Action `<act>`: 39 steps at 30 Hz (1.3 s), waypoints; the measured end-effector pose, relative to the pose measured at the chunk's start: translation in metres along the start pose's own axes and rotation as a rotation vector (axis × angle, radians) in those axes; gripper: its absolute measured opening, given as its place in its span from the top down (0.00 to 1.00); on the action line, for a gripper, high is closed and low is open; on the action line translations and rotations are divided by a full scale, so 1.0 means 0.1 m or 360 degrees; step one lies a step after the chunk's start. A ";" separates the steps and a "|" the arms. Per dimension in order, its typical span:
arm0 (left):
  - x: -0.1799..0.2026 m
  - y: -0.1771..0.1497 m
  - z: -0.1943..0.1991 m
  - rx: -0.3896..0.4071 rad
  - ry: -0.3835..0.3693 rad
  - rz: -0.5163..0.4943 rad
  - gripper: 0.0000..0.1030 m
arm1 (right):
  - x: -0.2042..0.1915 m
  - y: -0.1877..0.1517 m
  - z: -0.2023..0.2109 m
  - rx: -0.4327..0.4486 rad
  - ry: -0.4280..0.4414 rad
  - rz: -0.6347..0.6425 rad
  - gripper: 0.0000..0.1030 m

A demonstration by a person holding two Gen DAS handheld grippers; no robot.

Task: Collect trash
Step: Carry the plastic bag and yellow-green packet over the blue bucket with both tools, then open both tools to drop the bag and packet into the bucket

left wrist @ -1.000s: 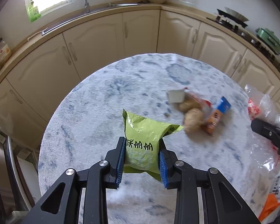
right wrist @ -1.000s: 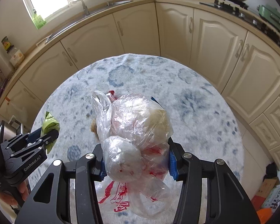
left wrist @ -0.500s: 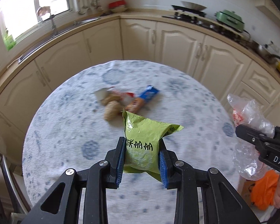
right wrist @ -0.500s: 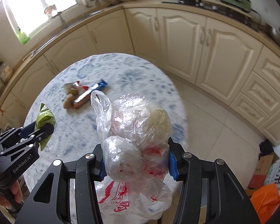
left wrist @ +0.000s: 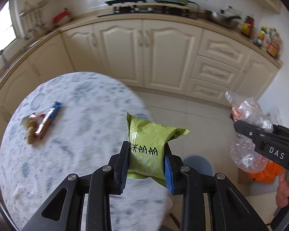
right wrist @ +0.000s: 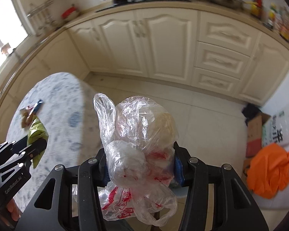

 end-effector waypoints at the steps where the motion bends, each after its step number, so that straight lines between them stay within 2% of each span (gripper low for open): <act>1: 0.12 0.02 -0.06 -0.0016 -0.0026 -0.0031 0.73 | 0.13 -0.03 -0.01 -0.0010 -0.0024 -0.0041 0.51; 12: 1.08 0.16 -0.78 -0.0213 -0.0219 -0.0291 0.72 | 1.26 -0.41 -0.06 -0.0111 -0.0259 -0.0363 0.51; 18: 1.39 0.18 -1.17 -0.0326 -0.0295 -0.0379 0.72 | 1.61 -0.64 -0.14 -0.0208 -0.0338 -0.0458 0.51; 22: 1.51 0.25 -1.40 -0.0366 -0.0301 -0.0414 0.69 | 1.70 -0.74 -0.18 -0.0249 -0.0353 -0.0483 0.51; 23: 1.54 0.27 -1.44 -0.0374 -0.0303 -0.0419 0.68 | 1.71 -0.77 -0.19 -0.0254 -0.0349 -0.0488 0.51; 24: 1.56 0.28 -1.49 -0.0385 -0.0294 -0.0421 0.55 | 1.72 -0.79 -0.20 -0.0259 -0.0343 -0.0492 0.51; 25: 1.57 0.30 -1.53 -0.0407 -0.0272 -0.0416 0.47 | 1.72 -0.80 -0.21 -0.0266 -0.0339 -0.0493 0.51; 26: 1.58 0.30 -1.56 -0.0420 -0.0254 -0.0407 0.27 | 1.72 -0.81 -0.23 -0.0272 -0.0335 -0.0493 0.51; 27: 1.61 0.33 -1.57 -0.0396 -0.0262 -0.0398 0.24 | 1.71 -0.82 -0.24 -0.0278 -0.0332 -0.0491 0.51; 31: 1.60 0.32 -1.58 -0.0362 -0.0237 -0.0412 0.24 | 1.67 -0.85 -0.31 -0.0301 -0.0322 -0.0481 0.51; 39: 1.48 0.14 -1.56 -0.0399 -0.0174 -0.0365 0.24 | 1.48 -0.83 -0.46 -0.0360 -0.0284 -0.0427 0.51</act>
Point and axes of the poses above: each gripper's, at about its wrist camera, not at the fingertips, and z roughly against the way its jaws point, x to its right, y to its top, the point moved 1 cm from there along -z, roughly the way its jaws point, and after that the axes turned 8 degrees about -y, right-handed, at the moved point
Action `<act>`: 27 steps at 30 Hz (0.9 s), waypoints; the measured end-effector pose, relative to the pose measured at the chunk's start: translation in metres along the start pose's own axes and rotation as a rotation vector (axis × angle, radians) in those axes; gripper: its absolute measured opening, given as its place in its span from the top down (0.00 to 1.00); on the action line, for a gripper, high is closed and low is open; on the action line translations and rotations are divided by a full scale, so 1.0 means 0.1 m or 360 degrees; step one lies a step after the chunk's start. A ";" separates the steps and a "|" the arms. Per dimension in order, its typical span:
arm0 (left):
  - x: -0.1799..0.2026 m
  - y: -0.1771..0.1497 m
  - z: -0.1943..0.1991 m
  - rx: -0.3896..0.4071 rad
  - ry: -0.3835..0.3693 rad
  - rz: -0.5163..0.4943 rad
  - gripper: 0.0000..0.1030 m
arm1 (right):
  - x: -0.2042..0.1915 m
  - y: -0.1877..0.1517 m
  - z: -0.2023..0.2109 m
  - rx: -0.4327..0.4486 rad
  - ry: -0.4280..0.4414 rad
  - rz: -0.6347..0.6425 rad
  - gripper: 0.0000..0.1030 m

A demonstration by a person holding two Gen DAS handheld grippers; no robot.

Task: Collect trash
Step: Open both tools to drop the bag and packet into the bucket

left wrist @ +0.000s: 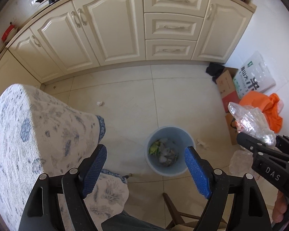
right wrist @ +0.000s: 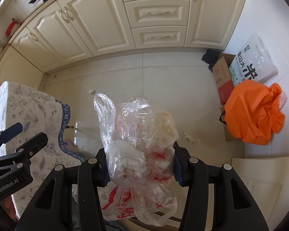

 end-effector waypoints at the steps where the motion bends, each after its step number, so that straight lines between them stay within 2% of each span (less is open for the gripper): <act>1: -0.02 -0.01 -0.01 -0.0006 0.0004 0.0009 0.24 | -0.03 0.01 -0.01 -0.0008 0.0001 0.0009 0.51; 5: -0.13 -0.03 -0.02 -0.0011 0.0019 0.0048 0.24 | -0.19 0.02 0.02 0.0011 0.0013 0.0061 0.48; 7: -0.18 -0.06 0.00 -0.0015 0.0027 0.0066 0.24 | -0.28 0.02 0.06 0.0042 -0.0060 0.0110 0.39; 9: -0.22 -0.08 0.02 -0.0013 0.0037 0.0085 0.24 | -0.37 0.02 0.12 0.0102 -0.0137 0.0160 0.21; 10: -0.24 -0.09 0.03 -0.0009 0.0044 0.0090 0.24 | -0.41 0.01 0.15 0.0132 -0.0169 0.0179 0.20; 27: -0.42 -0.35 0.24 0.0027 0.0032 0.0148 0.23 | -0.53 -0.12 0.33 0.0135 -0.0188 0.0205 0.19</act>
Point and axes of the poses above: each gripper's, at about its wrist camera, not at the fingertips, and z roughly against the way its jaws point, x to its right, y to its top, the point moved 1 cm from there along -z, roughly the way its jaws point, and after that the axes turned 8 degrees about -y, right-handed, at the moved point
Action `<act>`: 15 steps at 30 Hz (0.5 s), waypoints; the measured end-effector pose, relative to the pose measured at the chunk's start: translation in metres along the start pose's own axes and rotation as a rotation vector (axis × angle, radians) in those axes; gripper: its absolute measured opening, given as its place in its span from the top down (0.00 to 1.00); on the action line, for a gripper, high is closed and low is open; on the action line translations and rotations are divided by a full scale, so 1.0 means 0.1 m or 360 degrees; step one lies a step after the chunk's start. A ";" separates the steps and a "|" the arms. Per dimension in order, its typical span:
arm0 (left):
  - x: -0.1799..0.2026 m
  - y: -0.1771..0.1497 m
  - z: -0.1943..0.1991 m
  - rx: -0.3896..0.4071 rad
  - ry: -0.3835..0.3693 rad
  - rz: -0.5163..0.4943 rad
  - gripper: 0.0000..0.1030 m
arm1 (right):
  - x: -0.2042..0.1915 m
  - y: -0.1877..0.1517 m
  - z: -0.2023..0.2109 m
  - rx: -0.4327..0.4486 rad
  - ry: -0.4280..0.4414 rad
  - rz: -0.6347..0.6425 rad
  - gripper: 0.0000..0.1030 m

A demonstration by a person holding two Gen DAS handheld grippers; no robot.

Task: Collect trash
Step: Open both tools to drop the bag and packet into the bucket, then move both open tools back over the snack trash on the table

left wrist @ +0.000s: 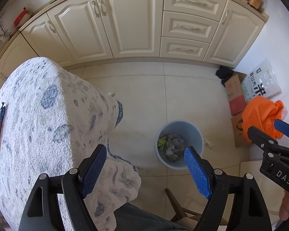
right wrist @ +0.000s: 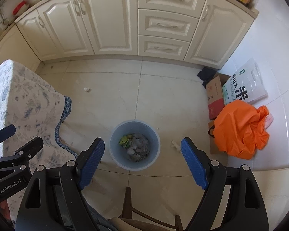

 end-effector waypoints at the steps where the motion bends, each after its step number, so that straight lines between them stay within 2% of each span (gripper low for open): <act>1: -0.01 -0.01 0.02 0.0004 -0.0003 0.0002 0.23 | -0.02 -0.01 0.02 0.0002 0.0008 0.0004 0.19; 15: -0.37 -0.46 0.61 0.0127 -0.0034 0.0125 0.23 | -0.38 -0.11 0.37 0.0083 0.0081 0.0109 0.19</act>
Point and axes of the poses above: each gripper's, at about its wrist camera, not at the fingertips, and z roughly against the way its jaws point, x to its right, y to its top, the point moved 1 cm from there along -z, roughly the way its jaws point, and after that the axes turned 8 degrees about -y, right-handed, at the moved point
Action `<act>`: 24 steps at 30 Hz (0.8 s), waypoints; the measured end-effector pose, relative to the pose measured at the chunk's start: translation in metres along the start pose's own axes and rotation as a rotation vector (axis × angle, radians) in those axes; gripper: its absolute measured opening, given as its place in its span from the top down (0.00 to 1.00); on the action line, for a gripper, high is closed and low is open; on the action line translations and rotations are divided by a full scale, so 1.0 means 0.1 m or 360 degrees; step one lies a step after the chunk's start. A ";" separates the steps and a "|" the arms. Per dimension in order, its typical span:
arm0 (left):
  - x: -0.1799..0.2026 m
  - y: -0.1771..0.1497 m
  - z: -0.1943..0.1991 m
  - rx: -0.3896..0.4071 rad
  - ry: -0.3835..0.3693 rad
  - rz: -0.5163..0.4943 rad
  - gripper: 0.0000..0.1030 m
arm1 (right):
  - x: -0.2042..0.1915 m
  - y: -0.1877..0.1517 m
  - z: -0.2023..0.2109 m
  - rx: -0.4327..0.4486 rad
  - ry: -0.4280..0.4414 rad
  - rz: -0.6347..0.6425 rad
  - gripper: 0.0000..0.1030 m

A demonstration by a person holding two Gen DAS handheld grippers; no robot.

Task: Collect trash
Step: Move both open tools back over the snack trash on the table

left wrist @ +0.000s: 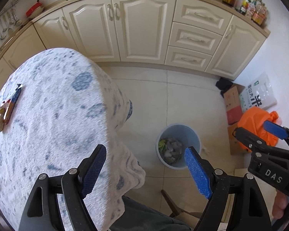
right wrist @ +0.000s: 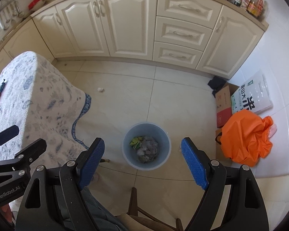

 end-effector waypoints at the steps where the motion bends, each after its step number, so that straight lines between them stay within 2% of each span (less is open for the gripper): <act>1: -0.03 -0.03 0.05 0.0011 0.0008 0.0012 0.23 | -0.03 0.00 0.02 0.0004 0.0001 0.0006 0.19; 11: -0.67 -0.45 0.69 0.0140 0.0097 0.0250 0.22 | -0.61 0.06 0.25 0.0064 0.0117 0.0172 0.19; 24: -1.82 -0.99 1.33 0.0236 0.0281 0.0658 0.22 | -1.99 0.13 0.49 0.0084 0.0372 0.0513 0.19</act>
Point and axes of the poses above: each gripper's, at about its wrist camera, not at the fingertips, and z roughly against the way its jaws point, x to its right, y to its top, the point moved 1 cm from there along -z, roughly the way its jaws point, and after that the axes turned 8 degrees about -y, right-handed, at the moved point
